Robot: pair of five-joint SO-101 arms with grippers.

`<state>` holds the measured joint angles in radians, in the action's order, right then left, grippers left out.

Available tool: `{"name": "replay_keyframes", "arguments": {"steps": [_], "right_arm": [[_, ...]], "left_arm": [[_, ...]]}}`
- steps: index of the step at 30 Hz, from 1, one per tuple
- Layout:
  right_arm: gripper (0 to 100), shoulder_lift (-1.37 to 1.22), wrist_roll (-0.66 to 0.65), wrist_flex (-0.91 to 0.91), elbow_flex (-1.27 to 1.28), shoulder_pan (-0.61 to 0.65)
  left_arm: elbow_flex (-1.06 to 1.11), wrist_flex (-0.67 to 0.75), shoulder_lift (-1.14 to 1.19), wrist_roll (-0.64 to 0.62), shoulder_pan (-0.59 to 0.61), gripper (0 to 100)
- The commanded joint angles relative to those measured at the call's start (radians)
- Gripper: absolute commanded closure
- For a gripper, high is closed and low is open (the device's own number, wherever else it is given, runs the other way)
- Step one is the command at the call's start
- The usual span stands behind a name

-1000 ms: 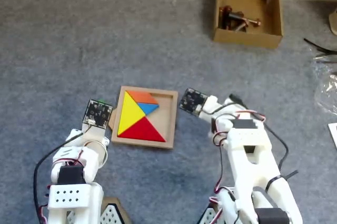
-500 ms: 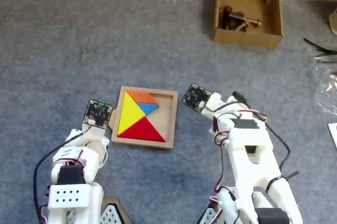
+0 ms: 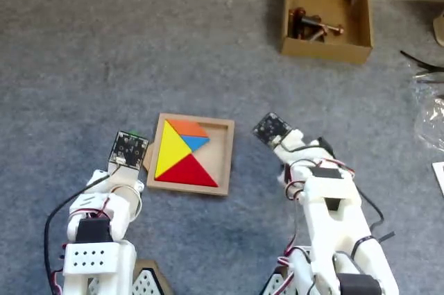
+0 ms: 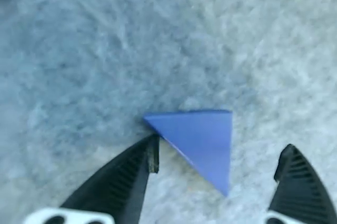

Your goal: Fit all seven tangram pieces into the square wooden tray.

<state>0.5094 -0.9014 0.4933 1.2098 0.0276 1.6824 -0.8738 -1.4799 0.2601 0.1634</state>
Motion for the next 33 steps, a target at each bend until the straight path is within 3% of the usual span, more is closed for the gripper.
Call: {"name": "replay_keyframes", "arguments": {"steps": [1, 12, 19, 22, 33], "right_arm": [[66.0, 0.001, 0.012, -0.074, -0.004, -0.021], [65.9, -0.016, 0.017, -0.124, -0.008, -0.021], [65.9, -0.346, 0.021, -0.170, -0.117, -0.025], [65.9, -0.452, 0.089, -0.147, -0.209, -0.047], [65.9, -0.453, 0.104, -0.102, -0.303, -0.012]], "left_arm": [[0.022, -0.003, -0.015, 0.008, -0.012, 99], [0.022, -0.003, -0.015, 0.008, -0.012, 99], [0.022, -0.003, -0.015, 0.008, -0.012, 99], [0.022, -0.003, -0.015, 0.008, -0.012, 99], [0.022, -0.003, -0.015, 0.008, -0.012, 99]]}}
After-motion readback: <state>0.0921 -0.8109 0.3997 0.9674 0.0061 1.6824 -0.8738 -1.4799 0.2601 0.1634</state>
